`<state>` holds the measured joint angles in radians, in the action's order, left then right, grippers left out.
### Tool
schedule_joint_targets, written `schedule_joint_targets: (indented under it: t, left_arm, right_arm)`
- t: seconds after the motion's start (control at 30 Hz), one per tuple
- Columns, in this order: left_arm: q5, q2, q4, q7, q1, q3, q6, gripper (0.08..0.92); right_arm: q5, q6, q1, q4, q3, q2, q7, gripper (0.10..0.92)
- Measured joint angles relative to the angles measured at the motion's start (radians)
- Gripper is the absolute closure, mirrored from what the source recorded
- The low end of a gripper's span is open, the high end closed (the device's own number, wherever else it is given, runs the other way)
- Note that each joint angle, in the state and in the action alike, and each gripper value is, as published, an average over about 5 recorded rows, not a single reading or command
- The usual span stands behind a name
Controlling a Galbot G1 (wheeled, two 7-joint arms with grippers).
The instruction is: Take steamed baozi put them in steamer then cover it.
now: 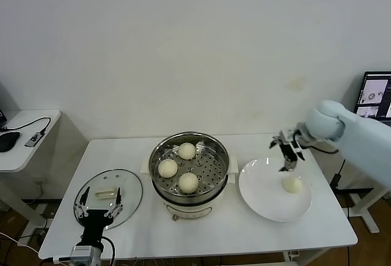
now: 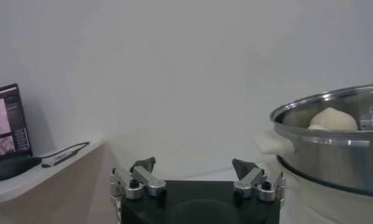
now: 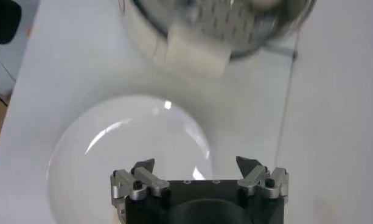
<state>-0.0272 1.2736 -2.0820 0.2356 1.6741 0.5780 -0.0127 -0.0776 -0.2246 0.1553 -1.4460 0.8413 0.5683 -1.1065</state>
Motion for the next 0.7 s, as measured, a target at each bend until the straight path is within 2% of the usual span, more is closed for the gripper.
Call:
schedule_joint_targets:
  t: [0.3,0.7]
  left_arm:
    - [0.006,0.008,0.0,0.0,0.007,0.002,0.0,0.177]
    - [0.001,0.002,-0.007,-0.001,0.009,0.016,-0.001,0.177]
  right_arm:
    - [-0.109,0.028,-0.193,0.113,-0.152,0.004,0.005,0.203]
    - [-0.179,0.037,-0.29,0.227,-0.226,0.069,0.024,0.203]
